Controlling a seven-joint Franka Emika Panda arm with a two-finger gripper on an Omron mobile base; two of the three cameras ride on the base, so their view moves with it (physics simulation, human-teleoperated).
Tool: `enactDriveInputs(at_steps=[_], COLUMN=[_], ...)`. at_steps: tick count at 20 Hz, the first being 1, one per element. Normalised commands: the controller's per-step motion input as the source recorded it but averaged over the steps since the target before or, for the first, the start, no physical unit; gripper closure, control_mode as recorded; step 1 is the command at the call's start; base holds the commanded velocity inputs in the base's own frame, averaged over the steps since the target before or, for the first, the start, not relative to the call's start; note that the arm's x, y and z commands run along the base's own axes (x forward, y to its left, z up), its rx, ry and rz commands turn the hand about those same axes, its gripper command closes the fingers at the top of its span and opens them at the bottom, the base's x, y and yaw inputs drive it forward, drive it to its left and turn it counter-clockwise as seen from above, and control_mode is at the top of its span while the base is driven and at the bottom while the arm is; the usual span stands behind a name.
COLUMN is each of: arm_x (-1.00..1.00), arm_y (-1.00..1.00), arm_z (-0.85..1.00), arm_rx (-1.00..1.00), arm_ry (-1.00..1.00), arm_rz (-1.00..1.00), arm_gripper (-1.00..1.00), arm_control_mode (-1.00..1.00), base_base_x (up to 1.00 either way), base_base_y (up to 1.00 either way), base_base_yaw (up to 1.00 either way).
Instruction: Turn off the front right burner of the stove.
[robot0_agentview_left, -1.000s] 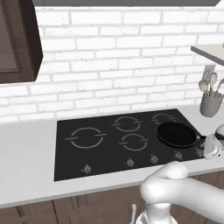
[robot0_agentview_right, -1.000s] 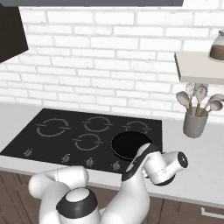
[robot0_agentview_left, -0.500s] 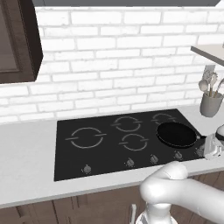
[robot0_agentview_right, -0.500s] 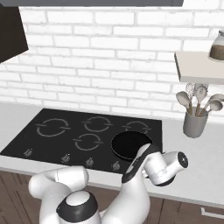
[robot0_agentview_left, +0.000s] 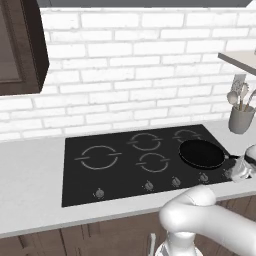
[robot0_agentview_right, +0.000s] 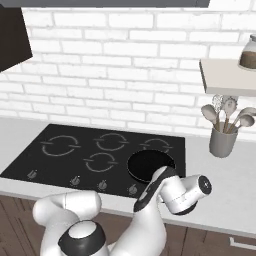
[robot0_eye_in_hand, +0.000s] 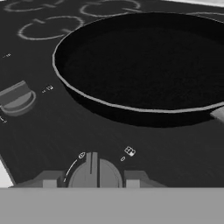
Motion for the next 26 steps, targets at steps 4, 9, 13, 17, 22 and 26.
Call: enactDriveInputs(at_steps=[4, 9, 13, 17, 22, 26], arm_x=[0.05, 0.00, 0.00, -0.01, -0.15, -0.50], arm_y=[0.00, 0.00, 0.00, -0.02, -0.10, -0.15], arm_z=[0.00, 0.00, 0.00, 0.03, 0.08, 0.02], arm_rx=[0.00, 0.01, 0.05, 0.07, 0.06, 0.01], arm_ry=[0.26, 0.31, 0.29, 0.27, 0.19, -0.03], arm_rz=[-0.38, -0.46, -0.49, -0.53, -0.61, -0.40], arm_gripper=[1.00, 1.00, 1.00, 1.00, 1.00, 1.00], arm_control_mode=[-1.00, -1.00, -1.00, -1.00, -1.00, -1.00], base_base_x=[0.00, 0.00, 0.00, 0.00, 0.00, 0.00], base_base_y=[0.00, 0.00, 0.00, 0.00, 0.00, 0.00], base_base_yaw=[0.00, 0.00, 0.00, 0.00, 0.00, 0.00])
